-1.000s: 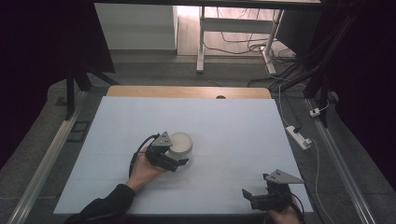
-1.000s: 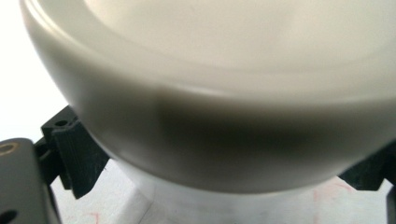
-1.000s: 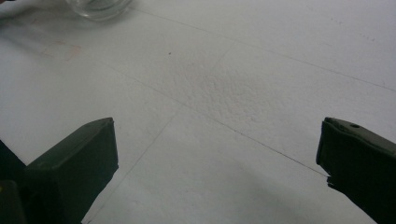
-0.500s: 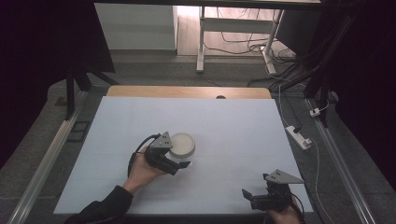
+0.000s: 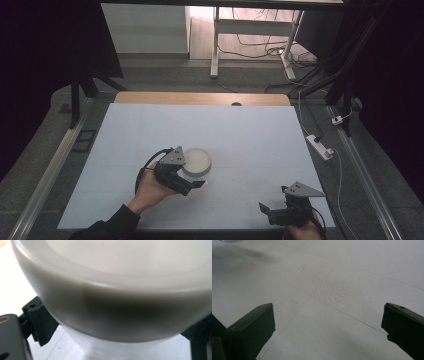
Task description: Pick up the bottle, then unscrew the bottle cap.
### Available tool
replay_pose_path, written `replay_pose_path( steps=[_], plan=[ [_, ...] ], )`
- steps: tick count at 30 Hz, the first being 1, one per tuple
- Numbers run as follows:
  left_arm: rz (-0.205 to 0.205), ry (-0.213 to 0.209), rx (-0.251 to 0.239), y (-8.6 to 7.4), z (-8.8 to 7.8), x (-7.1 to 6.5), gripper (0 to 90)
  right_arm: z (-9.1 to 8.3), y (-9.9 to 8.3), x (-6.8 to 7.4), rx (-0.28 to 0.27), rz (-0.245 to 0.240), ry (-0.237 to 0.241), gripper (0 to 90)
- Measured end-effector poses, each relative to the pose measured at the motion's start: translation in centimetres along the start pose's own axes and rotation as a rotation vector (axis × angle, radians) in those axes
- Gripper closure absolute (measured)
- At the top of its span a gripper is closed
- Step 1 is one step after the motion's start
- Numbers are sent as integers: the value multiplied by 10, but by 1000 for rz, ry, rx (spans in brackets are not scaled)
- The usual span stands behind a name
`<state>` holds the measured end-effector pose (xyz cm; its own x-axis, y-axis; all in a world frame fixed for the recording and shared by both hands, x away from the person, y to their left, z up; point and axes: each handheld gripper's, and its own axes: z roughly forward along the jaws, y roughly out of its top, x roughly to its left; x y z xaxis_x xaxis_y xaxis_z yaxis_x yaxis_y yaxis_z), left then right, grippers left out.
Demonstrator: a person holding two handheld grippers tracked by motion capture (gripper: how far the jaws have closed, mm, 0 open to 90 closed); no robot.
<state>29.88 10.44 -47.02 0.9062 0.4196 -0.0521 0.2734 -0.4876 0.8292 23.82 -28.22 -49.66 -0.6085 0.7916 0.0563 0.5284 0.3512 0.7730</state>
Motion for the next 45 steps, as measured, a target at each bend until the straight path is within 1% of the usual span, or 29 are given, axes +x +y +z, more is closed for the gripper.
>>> replay_pose_path(
  steps=[3, 6, 15, 22, 24, 28, 31, 33, 36, 42, 45],
  plan=[
    [7, -13, -1, 2, -1, -5, 78, 0, 0, 0, -1, -1, 0, 0],
    [12, -15, -1, 3, 0, -7, 78, 0, 0, 0, 1, -1, 0, 0],
    [12, -11, 3, 3, -1, -8, 78, -2, 0, -1, -14, 9, 10, 0],
    [14, -10, 5, 3, 0, -8, 78, -3, 1, 0, -24, 2, 15, 0],
    [14, -9, 6, 3, 0, -8, 78, -3, 2, 1, -32, -10, 20, 0],
    [11, -11, 9, 3, 1, -7, 78, -5, 7, 6, -53, -33, 40, 0],
    [13, -12, 15, 3, 2, -7, 78, -5, 11, 10, -62, -61, 52, 0],
    [14, -12, 15, 3, 2, -7, 78, -4, 14, 13, -66, -75, 69, 0],
    [11, -12, 12, 3, 2, -7, 78, -1, 19, 17, -68, -71, 105, 0],
    [8, -9, 10, 2, 1, -5, 78, 1, 32, 27, -103, -78, 164, 0],
    [11, -7, 14, 2, 2, -5, 78, 3, 39, 31, -114, -93, 187, 0]
  ],
)
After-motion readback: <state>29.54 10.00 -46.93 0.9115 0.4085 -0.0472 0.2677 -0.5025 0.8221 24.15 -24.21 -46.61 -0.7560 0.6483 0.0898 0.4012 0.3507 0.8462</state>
